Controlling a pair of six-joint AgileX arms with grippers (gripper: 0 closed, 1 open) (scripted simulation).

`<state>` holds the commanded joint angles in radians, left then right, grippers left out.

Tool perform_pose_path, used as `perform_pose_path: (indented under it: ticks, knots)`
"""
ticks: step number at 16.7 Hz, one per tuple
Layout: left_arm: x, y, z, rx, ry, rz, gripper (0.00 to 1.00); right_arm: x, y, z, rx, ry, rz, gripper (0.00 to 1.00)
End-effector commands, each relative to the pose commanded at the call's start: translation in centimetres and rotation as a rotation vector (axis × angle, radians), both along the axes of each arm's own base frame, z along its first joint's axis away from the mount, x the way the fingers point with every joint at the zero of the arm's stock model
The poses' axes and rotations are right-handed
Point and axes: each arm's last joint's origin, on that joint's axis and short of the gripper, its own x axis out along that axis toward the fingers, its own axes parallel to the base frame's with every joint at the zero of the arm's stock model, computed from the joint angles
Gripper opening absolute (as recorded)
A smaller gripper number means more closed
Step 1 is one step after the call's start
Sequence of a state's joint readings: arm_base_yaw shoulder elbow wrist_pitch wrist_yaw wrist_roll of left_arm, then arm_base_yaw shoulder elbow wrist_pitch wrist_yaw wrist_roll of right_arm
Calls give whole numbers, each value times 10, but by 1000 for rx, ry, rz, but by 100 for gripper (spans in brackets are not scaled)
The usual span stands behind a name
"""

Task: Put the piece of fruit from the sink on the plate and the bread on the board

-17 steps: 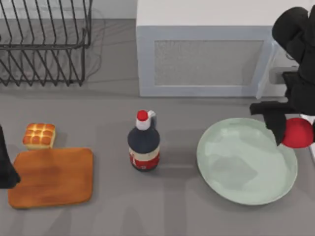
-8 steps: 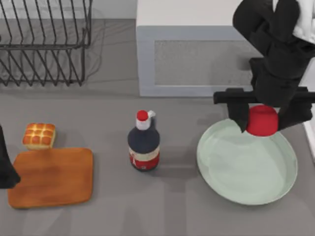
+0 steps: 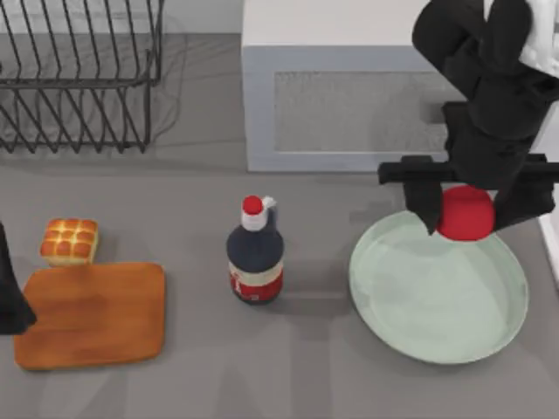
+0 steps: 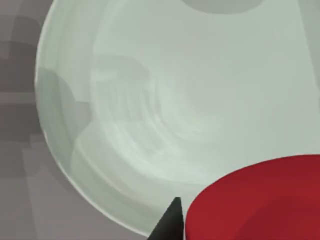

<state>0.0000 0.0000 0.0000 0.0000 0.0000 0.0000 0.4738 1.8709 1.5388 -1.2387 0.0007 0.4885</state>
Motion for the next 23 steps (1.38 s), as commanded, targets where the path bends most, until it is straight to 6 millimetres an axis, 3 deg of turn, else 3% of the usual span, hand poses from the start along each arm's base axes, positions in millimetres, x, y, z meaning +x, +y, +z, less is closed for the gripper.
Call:
perform_pose_path:
  ticks: [8, 19, 23]
  knots:
    - [0, 0, 0, 0, 0, 0, 100, 0, 0, 0, 0, 0, 0, 98]
    - [0, 0, 0, 0, 0, 0, 100, -1, -2, 1, 4, -8, -2, 100]
    - [0, 0, 0, 0, 0, 0, 100, -17, -24, 18, 57, -123, -1, 100]
